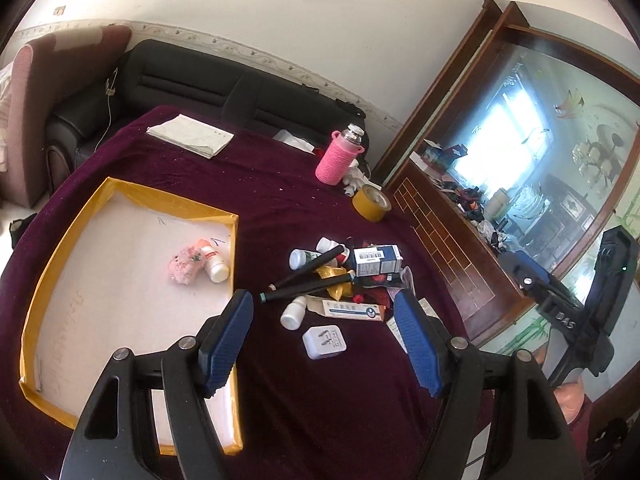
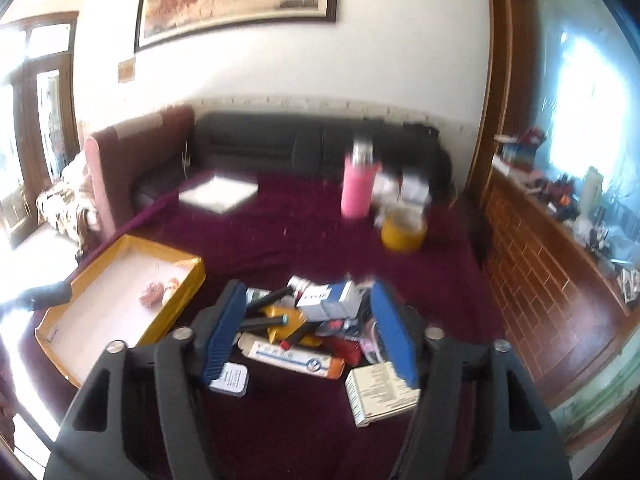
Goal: Organize objects
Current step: 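Release the pink pouch and white bottle in the tray, withdraw both grippers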
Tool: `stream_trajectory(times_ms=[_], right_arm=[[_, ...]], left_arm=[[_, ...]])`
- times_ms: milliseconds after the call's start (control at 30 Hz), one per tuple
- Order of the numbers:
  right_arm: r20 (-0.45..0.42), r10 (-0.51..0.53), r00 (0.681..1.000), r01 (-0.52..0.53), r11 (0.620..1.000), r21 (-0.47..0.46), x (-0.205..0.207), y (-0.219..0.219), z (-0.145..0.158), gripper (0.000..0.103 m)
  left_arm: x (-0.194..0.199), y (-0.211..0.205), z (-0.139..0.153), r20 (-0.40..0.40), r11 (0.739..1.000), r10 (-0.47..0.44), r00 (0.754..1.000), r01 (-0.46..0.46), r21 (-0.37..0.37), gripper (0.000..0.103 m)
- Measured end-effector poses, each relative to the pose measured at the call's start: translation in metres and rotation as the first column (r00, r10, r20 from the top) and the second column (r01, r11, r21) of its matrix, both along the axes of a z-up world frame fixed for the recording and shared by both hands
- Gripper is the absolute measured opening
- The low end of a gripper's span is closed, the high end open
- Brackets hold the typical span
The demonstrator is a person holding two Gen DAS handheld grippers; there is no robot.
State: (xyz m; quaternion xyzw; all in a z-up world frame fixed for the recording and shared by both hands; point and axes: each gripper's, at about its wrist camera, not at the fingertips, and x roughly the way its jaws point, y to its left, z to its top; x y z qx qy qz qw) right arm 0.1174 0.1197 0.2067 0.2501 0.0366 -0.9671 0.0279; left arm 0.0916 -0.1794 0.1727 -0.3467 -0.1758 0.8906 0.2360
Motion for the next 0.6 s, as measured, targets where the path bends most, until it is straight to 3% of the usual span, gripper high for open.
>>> stream_trajectory(times_ms=[33,67,133,233,300,467,600], right_arm=[[-0.021,0.011,1.0,-0.012,0.999,-0.032,0.009,0.01,0.002,0.096],[0.011,0.003,1.0,-0.002,0.999,-0.046,0.01,0.019,0.0,0.096],[0.143,-0.061,0.988,0.063,0.998,-0.011,0.004,0.032,-0.015,0.096],[0.156,-0.157,0.975,0.151,0.987,0.048,0.009,0.049,-0.035,0.096],[0.179,-0.161,0.971,0.156,0.987,0.037,0.01,0.059,-0.045,0.096],[0.26,-0.137,0.956,0.154,0.987,-0.047,0.011,0.075,-0.071,0.096],[0.294,-0.119,0.948,0.147,0.986,-0.077,0.014,0.071,-0.096,0.096]], left_arm=[[0.003,0.005,0.001,-0.003,1.0,-0.008,1.0,0.008,-0.005,0.067],[0.005,0.01,0.002,-0.002,1.0,-0.019,1.0,0.019,-0.005,0.067],[0.006,0.017,0.002,0.001,0.999,-0.042,0.999,0.042,-0.006,0.067],[0.005,0.026,0.0,-0.002,0.998,-0.048,0.999,0.048,-0.036,0.067],[-0.002,0.03,-0.007,0.011,0.996,-0.038,0.999,0.039,-0.085,0.067],[-0.016,0.037,-0.045,0.098,0.978,-0.032,0.995,0.051,-0.202,0.067],[-0.017,0.052,-0.079,0.177,0.962,-0.064,0.982,0.108,-0.252,0.067]])
